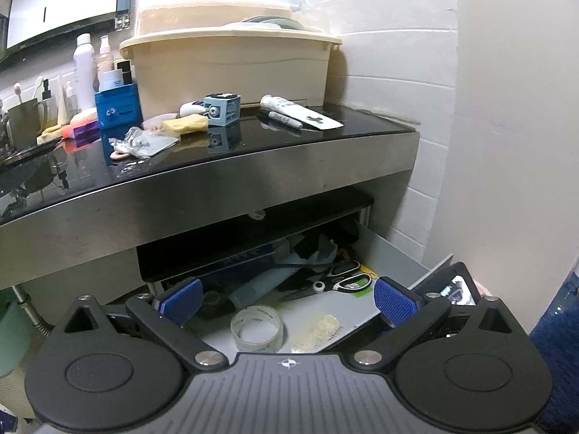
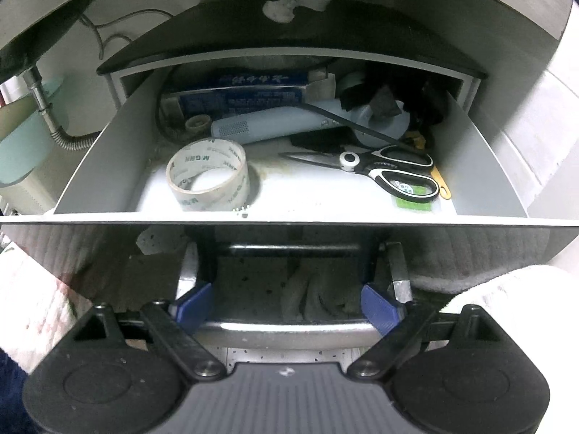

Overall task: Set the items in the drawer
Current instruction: 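Raise the left tool toward the clear plastic bag while the right tool holds the handle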

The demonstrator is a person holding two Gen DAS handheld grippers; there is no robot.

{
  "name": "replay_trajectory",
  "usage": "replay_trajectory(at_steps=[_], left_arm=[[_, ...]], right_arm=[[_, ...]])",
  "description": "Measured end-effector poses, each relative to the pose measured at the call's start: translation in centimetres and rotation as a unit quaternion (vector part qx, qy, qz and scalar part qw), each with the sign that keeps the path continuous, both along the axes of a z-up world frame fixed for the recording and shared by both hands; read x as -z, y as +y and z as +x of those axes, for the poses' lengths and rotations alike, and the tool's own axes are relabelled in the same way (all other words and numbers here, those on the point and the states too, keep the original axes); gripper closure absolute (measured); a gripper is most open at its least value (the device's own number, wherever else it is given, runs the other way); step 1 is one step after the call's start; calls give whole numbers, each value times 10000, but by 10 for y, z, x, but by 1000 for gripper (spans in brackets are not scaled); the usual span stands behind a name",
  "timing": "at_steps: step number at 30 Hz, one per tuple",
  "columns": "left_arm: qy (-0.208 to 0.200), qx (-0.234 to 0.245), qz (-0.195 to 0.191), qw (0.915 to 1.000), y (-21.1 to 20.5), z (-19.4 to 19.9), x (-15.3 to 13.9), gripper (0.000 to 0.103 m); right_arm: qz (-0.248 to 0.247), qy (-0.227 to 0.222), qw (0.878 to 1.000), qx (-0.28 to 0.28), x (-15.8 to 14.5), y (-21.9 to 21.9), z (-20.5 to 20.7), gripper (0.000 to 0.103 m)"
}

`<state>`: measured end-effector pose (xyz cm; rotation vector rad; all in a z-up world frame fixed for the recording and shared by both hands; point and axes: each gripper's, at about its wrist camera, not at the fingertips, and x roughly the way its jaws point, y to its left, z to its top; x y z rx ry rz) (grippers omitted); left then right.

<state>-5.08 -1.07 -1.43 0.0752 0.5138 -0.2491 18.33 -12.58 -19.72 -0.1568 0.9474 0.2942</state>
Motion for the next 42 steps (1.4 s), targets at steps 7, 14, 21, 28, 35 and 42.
replay_trajectory(at_steps=[7,14,21,28,35,42], left_arm=[[92,-239,-31,9997,9,9,3,1],[20,-400,60,9992,21,19,-1,1],[15,-655,-30,9978,44,38,-13,1],[-675,-386,131,9969,60,47,-26,1],[-1157,73,745,9905,62,48,-41,1],[-1106,433,-470,9918,90,66,-70,1]], right_arm=[[31,4,10000,1,-2,2,7,13],[129,-24,9999,-29,0,-2,6,13],[172,-36,9998,-60,0,-3,4,11],[191,-52,9998,-70,0,-2,5,11],[211,-70,9997,-70,0,-3,0,11],[238,-71,9997,-88,-1,-4,4,11]])
